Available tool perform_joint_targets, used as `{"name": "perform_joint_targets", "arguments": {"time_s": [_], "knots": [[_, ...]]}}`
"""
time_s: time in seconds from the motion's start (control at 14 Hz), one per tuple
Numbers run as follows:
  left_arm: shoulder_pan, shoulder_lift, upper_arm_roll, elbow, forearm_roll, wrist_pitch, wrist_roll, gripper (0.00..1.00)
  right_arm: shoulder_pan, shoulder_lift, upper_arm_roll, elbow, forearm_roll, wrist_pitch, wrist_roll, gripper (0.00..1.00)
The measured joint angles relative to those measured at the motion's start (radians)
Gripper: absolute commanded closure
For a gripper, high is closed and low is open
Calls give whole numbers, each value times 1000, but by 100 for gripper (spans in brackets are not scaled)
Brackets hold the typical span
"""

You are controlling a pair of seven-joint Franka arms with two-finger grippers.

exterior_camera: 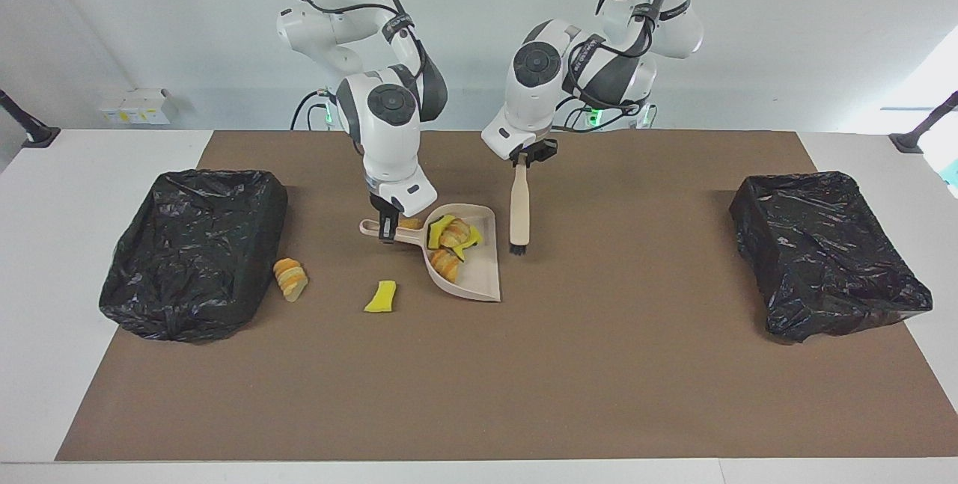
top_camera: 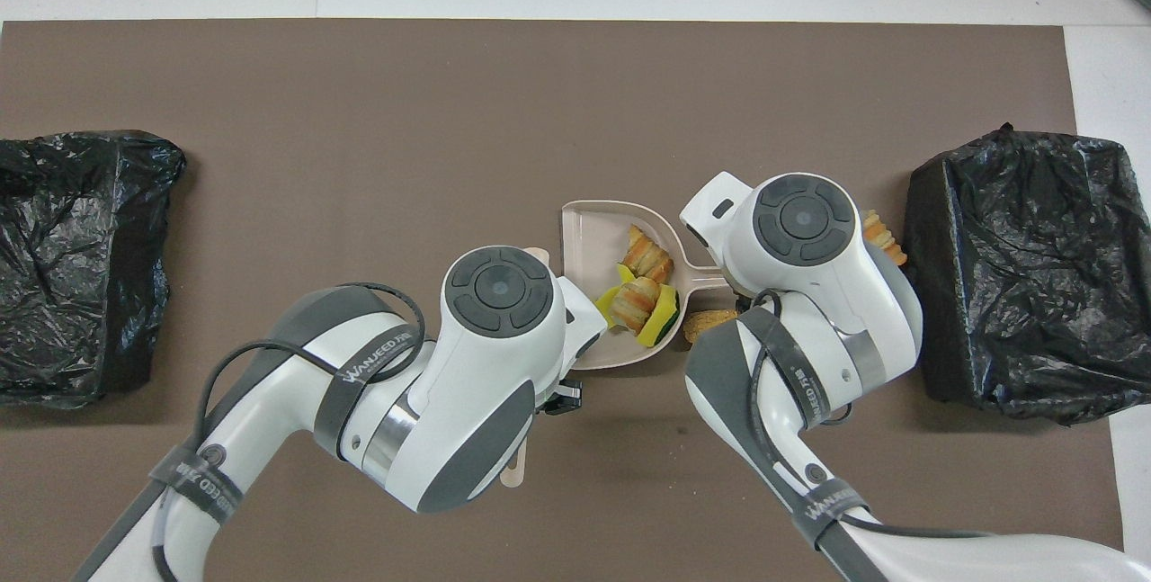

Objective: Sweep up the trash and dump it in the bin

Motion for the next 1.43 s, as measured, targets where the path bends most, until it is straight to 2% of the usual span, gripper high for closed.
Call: {"name": "perform_joint_targets", "arguments": {"time_s": [0.21,0.5,0.64,1.07,1.43], "knots": [[-82,-85,-14,-115,-1,10,-124,100,-21,-3,-1,63,0,-74,-49,100],[-181,-229,-25,-366,-6,184,-221,100,-85,-18,-3,98,0,-123,-155,100],[-192,-278,-25,-433,-36,212,-239,100,-118,-24,-4,130,0,-165,-217,100],[-281,-299,-25,-555,-65,387,-352,100,-247,-31,-10,224,0,-215,-417,100],[-281,-297,-22,-582,-89,424,-351,100,-397,-31,-15,239,0,-215,-587,100]]}}
